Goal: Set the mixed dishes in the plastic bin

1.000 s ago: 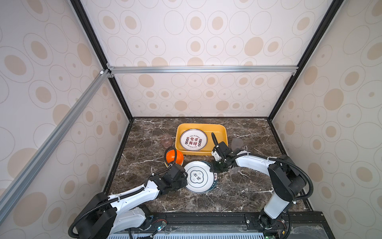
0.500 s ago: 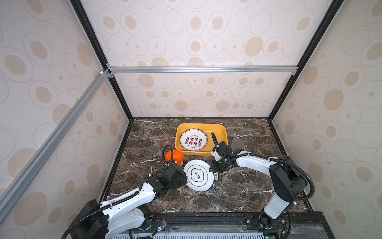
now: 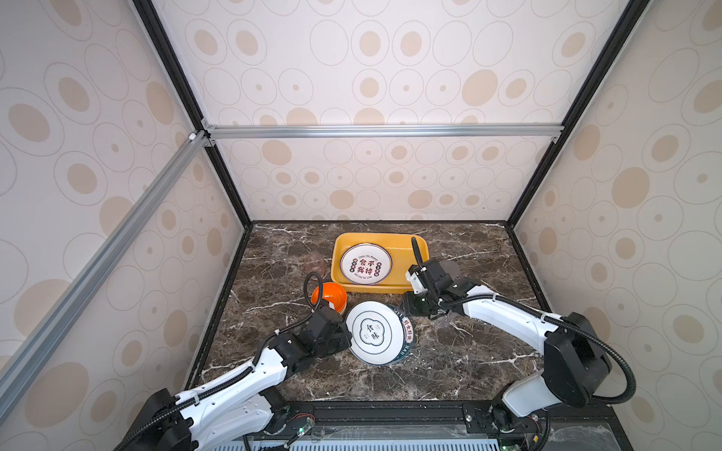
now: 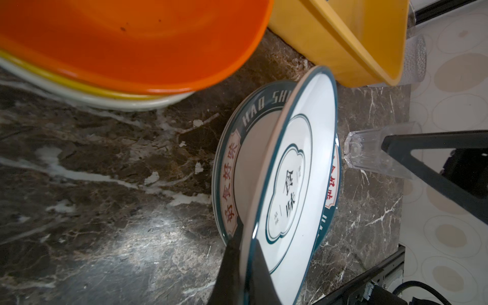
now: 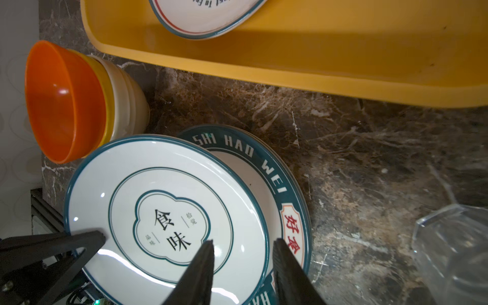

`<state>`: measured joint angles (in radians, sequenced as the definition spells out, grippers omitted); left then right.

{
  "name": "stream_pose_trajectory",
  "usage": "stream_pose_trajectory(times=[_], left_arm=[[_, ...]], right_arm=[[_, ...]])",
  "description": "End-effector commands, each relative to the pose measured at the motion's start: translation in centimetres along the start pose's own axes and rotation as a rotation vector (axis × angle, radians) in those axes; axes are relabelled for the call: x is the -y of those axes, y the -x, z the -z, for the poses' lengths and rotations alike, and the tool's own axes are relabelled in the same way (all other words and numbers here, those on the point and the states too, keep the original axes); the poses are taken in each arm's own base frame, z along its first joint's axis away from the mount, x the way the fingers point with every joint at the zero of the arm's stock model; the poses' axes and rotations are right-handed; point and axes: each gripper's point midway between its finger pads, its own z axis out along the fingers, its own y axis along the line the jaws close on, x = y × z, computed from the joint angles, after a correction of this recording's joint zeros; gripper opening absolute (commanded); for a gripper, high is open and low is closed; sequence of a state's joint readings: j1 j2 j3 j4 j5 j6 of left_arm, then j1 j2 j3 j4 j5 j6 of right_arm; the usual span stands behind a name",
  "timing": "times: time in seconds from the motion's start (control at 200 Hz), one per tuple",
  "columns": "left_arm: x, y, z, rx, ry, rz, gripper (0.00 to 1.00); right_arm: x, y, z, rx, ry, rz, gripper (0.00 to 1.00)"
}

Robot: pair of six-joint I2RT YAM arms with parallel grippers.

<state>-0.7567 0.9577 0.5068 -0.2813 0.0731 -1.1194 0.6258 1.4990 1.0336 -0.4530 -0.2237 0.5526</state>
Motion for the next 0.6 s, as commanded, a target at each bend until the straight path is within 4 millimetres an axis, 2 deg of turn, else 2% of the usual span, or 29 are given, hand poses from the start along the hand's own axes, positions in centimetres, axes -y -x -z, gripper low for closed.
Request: stream_pose_trajectory(times=[0.0,0.35,0.595], left_arm=[[4.2,2.8,2.5,0.068,-0.130,-0.019,0.00],[7.6,6.0,5.4,0.134,-0.218,-0.039,0.00],[9.3,7.3,6.0,0.142,-0.290,-0.023,0.00]], right_arm=[[-0.2,1.1,2.3,0.058,0.004,-0.024,0.42],[0.3,2.4,6.5,0.179,0.134,-0.140,0.42],[0.6,2.4,8.6,0.253,0.243,-0.178,0.42]])
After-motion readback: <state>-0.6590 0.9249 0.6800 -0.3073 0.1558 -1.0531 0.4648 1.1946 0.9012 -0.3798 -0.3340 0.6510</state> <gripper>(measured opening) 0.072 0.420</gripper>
